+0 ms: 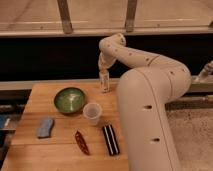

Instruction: Stand the bottle upright

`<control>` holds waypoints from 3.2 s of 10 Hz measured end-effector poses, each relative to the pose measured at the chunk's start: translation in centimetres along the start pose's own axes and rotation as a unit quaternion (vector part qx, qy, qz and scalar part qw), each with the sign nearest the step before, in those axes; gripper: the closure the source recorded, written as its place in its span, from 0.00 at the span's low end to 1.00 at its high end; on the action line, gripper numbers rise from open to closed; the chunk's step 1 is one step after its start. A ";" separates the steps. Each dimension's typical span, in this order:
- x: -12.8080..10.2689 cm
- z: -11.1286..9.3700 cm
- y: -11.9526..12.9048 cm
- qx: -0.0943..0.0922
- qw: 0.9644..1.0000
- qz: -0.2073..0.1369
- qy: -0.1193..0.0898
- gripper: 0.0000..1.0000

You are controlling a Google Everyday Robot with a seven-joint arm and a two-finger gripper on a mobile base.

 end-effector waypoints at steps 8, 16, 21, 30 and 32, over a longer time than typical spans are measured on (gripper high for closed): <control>-0.1 -0.8 0.0 0.005 1.000 -0.001 -0.009 1.00; -1.4 -0.5 0.5 -0.009 1.000 -0.006 -0.020 1.00; -1.1 0.6 0.6 -0.024 0.999 -0.005 -0.022 1.00; -0.5 0.6 0.6 -0.028 0.999 -0.004 -0.017 0.24; 0.2 0.5 0.8 -0.024 1.000 -0.007 -0.012 0.20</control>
